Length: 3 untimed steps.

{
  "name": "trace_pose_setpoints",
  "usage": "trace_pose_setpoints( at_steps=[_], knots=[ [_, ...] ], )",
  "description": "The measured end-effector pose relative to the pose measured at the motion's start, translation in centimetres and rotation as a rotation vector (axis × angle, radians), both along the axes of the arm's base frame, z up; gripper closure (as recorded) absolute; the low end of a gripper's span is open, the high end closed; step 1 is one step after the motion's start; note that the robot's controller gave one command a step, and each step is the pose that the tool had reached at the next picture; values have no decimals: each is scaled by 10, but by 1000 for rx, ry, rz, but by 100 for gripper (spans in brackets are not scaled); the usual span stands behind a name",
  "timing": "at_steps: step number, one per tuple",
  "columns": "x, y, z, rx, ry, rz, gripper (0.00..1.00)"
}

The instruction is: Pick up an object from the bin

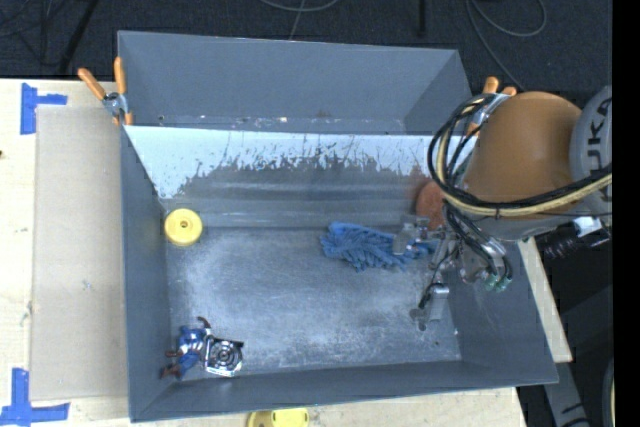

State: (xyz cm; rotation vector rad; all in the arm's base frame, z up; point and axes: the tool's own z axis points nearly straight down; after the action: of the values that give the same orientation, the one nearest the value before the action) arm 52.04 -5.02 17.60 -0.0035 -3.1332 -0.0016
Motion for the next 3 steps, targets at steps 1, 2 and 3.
trace_pose_setpoints(
  at_steps=[1, 2, 3],
  knots=[
    [1, 0, 4, -1, -7, 2, 0],
    [55, -6, -65, -1, -17, -25, 0],
    [88, 7, -73, 0, -8, 206, 0]
  ],
)
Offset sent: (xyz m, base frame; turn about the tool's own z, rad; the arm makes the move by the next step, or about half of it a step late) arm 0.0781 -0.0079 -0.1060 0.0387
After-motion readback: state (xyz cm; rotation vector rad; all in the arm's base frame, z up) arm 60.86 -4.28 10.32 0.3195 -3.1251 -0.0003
